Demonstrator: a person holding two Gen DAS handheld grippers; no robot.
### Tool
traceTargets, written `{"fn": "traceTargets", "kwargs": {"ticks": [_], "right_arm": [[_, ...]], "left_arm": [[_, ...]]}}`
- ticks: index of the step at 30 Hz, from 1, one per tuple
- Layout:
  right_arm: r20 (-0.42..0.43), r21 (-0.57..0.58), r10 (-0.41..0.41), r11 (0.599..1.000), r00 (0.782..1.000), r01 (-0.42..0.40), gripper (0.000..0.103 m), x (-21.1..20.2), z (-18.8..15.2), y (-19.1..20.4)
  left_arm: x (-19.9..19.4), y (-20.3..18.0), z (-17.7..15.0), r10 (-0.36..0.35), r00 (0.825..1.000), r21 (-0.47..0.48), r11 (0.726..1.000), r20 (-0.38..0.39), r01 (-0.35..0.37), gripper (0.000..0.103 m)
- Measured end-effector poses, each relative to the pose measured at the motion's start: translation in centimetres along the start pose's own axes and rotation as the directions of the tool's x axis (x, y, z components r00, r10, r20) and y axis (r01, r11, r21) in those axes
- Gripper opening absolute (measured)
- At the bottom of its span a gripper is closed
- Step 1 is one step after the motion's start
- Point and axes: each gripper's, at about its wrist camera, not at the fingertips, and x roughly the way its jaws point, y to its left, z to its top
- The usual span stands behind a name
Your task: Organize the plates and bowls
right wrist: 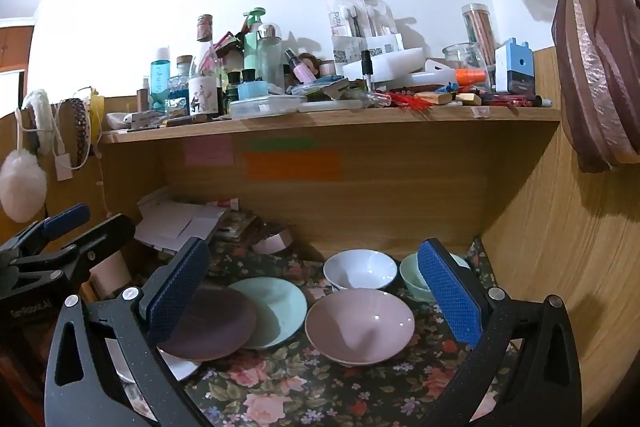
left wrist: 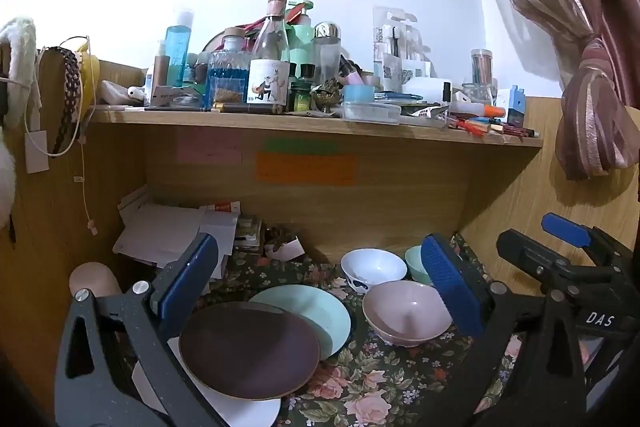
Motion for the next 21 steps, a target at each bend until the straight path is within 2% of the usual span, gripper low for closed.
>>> {"fn": "traceTargets", "kwargs": {"ticks": [8,21], "right_arm": [[0.006,0.004,0.003,1.000,1.000,-0.003,0.103,-0.11,0.11,0.17],[0.010,0.000,0.005,1.000,1.000,-0.005,0.103,-0.21,0.21,0.59]], "left_arm": [[-0.32,-0.27,-0.18,0.000,1.000,0.016,1.000,0.031,0.000,0.103],[-0.37,-0.26,-0.33,0.007,0.999,0.008,1.000,0.038,-0.007,0.103]]}}
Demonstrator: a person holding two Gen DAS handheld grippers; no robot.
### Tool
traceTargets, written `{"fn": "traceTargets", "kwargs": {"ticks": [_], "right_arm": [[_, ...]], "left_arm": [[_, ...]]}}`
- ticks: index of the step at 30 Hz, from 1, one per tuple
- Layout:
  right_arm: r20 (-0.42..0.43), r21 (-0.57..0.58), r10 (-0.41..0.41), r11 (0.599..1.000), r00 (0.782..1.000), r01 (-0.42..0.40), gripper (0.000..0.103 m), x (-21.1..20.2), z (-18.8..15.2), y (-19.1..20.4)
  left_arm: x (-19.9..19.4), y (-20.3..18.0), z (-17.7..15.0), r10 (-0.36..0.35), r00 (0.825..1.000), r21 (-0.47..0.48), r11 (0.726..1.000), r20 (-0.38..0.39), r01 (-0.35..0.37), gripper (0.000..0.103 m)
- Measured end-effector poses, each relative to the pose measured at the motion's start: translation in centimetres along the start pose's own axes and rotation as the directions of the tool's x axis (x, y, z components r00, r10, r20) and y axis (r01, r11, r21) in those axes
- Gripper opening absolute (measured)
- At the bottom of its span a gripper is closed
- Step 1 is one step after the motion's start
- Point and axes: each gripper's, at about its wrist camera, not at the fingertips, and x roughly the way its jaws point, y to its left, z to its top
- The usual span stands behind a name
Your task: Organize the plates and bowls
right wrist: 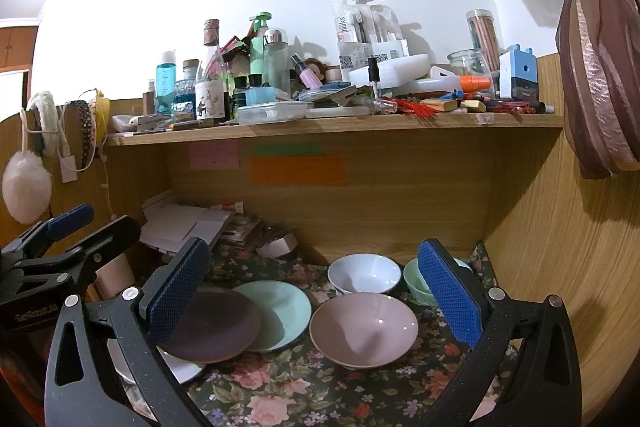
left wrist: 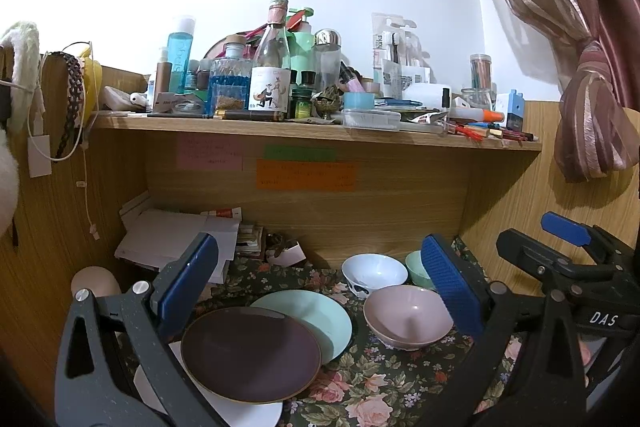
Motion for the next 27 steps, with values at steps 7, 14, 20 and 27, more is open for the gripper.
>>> {"fn": "traceTargets", "kwargs": {"ticks": [7,14,20,27], "right_arm": [[-0.001,0.005,-0.001,1.000,1.000,0.001,0.103,-0.08,-0.04,-0.16],[0.000,0.009,-0.001,1.000,1.000,0.001,0.103,-0.17,0.02,-0.42],[0.000,0.010,0.001,1.000,1.000,-0.001,0.103,-0.20,-0.02,-0.40],[-0.002,0.014,0.003,1.000,1.000,-0.003,0.103,-0.25,-0.09,-0.45]], "left_arm": [[0.13,0.06,-0.03,-0.003,1.000,-0.004,1.000,-0.005,0.003,0.103],[0.19,-0.10,-0.03,-0.009,1.000,-0.001,1.000,-0.001,0.009,0.103],[0.30,-0.30,-0.12,-0.008,1.000,0.002,1.000,-0.008,0.008,0.103],[0.42,-0.26,-0.15,-0.016,1.000,-0.009,1.000,-0.017,0.016,0.103]]}}
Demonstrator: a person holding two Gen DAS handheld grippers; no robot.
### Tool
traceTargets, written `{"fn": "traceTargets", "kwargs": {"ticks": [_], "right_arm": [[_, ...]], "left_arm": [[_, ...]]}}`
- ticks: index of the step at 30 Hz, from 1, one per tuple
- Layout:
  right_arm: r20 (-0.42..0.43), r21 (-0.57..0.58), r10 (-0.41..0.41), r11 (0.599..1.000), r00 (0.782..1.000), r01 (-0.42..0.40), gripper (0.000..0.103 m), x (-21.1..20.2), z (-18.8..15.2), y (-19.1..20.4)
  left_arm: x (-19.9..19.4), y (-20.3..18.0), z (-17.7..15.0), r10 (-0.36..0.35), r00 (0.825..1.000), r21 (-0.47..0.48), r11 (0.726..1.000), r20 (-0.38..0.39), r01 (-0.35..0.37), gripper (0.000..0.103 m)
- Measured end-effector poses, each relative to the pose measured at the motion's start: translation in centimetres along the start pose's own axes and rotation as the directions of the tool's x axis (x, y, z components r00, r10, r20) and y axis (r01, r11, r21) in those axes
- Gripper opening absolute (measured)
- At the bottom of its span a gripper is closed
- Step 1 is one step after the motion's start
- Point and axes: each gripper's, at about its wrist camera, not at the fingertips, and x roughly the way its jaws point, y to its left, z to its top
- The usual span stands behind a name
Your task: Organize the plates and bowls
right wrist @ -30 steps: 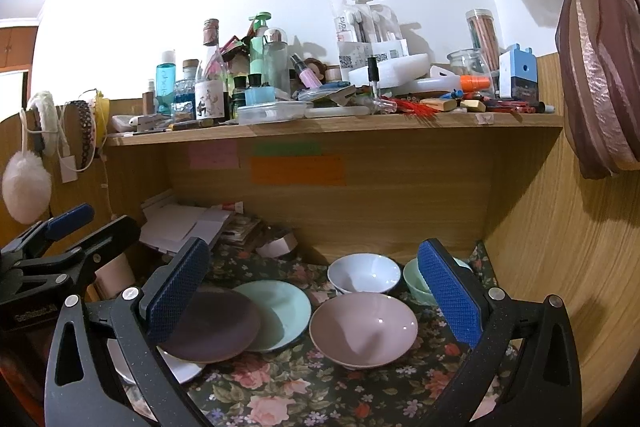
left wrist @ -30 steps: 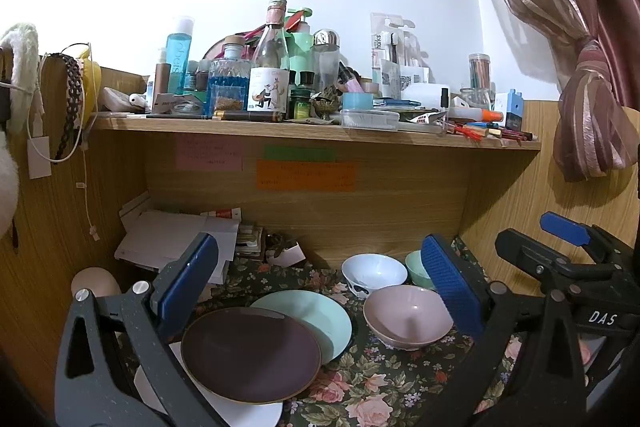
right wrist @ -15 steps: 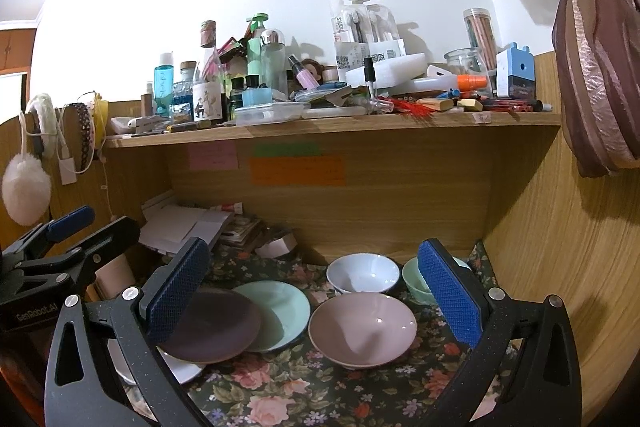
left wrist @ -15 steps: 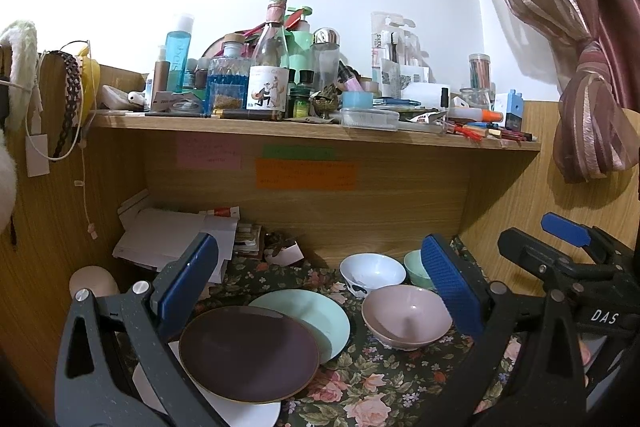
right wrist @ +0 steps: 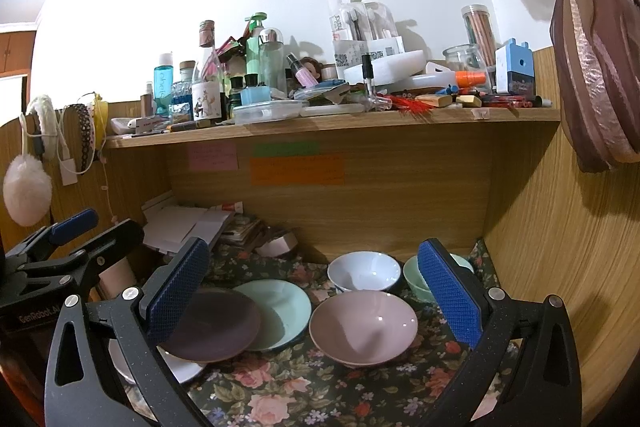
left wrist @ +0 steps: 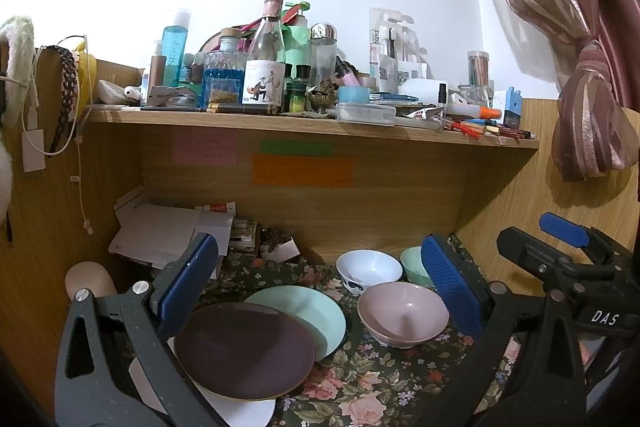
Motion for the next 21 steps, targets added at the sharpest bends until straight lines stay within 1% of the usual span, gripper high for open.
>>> {"fn": "traceTargets", "kwargs": {"ticks": [8,21], "right_arm": [[0.002,0.002,0.000,1.000,1.000,0.000,0.103,0.03,-0.02,-0.02],[-0.005,0.003,0.007,1.000,1.000,-0.007,0.103,0.50,-0.05,0.10]], "left_arm": [[0.07,-0.22,-0.13,-0.001,1.000,0.013,1.000,-0.002,0.001,0.103],[0.31,0.17,-0.22,0.007,1.000,0.004,1.000,-0.006,-0.007,0.103]]}}
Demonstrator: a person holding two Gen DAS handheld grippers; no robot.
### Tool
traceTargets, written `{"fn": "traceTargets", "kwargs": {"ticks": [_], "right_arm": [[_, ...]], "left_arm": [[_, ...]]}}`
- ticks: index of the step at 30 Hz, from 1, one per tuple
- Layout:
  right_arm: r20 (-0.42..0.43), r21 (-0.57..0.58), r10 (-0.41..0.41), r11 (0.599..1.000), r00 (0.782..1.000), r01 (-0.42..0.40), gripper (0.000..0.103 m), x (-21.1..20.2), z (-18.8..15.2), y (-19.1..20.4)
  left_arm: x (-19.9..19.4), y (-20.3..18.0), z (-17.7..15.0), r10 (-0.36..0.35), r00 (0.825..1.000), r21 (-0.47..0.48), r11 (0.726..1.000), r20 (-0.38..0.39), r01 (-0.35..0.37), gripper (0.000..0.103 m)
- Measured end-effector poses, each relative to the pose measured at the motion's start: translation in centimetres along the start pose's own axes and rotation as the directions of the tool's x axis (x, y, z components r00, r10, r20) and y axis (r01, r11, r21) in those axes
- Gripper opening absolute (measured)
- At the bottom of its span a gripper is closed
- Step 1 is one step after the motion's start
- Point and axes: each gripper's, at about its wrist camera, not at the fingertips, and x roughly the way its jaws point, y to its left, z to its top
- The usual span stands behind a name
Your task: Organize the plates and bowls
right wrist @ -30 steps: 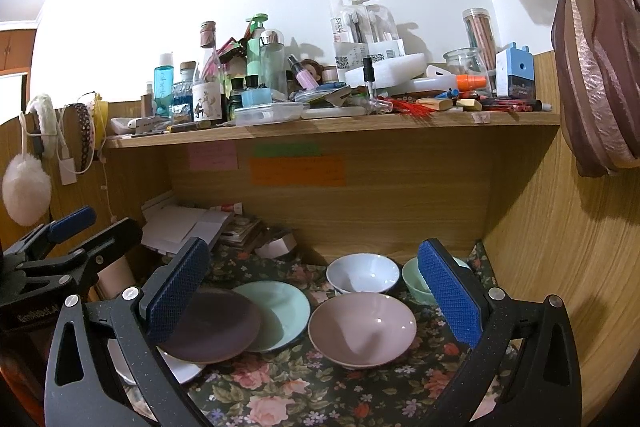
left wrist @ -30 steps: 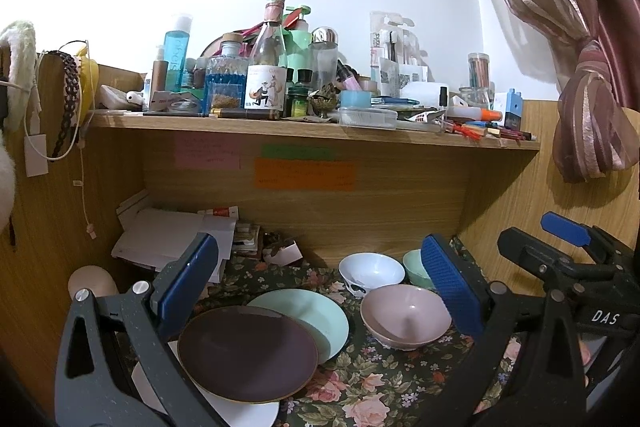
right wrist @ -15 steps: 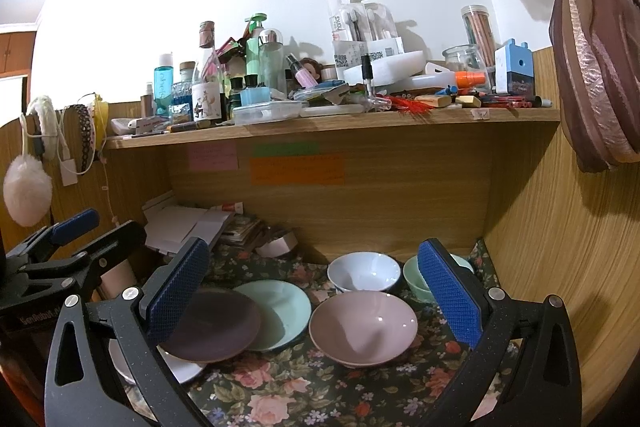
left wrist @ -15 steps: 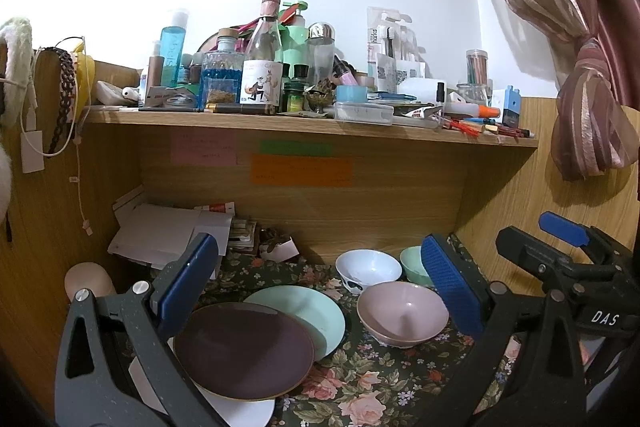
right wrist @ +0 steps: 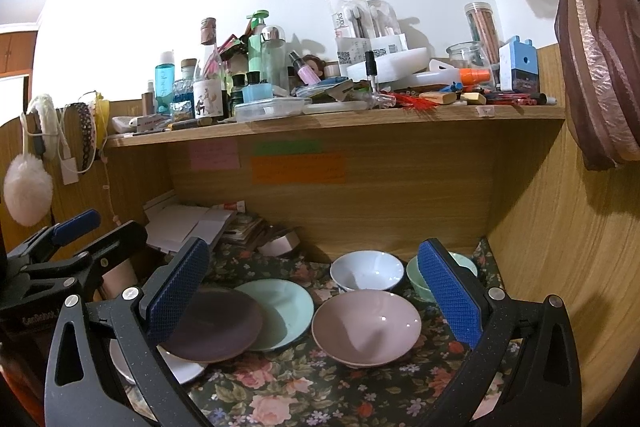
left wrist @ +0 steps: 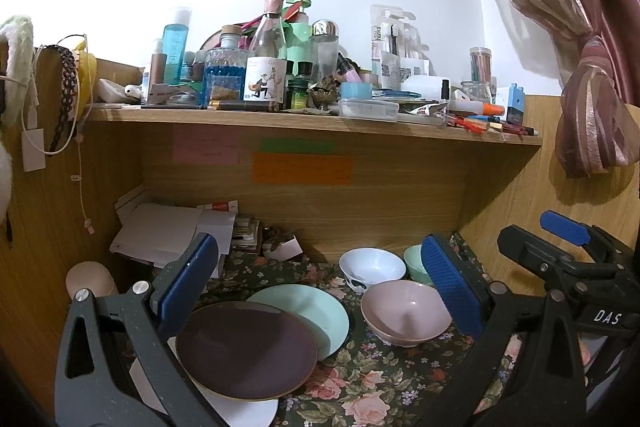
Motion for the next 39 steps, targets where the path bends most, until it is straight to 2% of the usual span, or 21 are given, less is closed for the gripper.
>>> {"fn": "traceTargets", "kwargs": {"ticks": [10,17,22,29,35,39], "right_arm": [[-0.024,-0.005,-0.009,1.000,1.000,0.009,0.103,1.2,-0.4,0.2],[-0.103,-0.005,0.013,1.000,0.995,-0.014,0.103,4.0,-1.8,0.4],[-0.158,-0.009,0.029,0.999,0.987,-0.031,0.103,6.2,-3.4,0.8],[-0.293,0.023,0.099,0.995,0.951,-0.097,0.103,10.7,-5.9,1.5],[-0.378,0.035,0.148,0.989,0.914,-0.145,0.103,14.2,-7.8,2.6],[-0.425,0.029,0.165,0.985,0.890,-0.169,0.102,16.2,-8.8,3.5]], "left_arm": [[0.7,0.9,-0.4,0.011,1.000,-0.014,1.000,-0.018,-0.011,0.103],[2.2,2.4,-1.8,0.053,0.995,-0.019,0.998,-0.081,-0.054,0.103],[3.6,4.3,-3.5,0.102,0.985,-0.013,0.994,-0.139,-0.105,0.103],[6.3,8.1,-6.4,0.138,0.954,-0.047,0.987,-0.267,-0.156,0.103],[8.5,11.5,-8.8,0.202,0.912,-0.046,0.971,-0.358,-0.233,0.103],[9.7,13.1,-10.1,0.226,0.890,-0.033,0.965,-0.397,-0.260,0.103]]}}
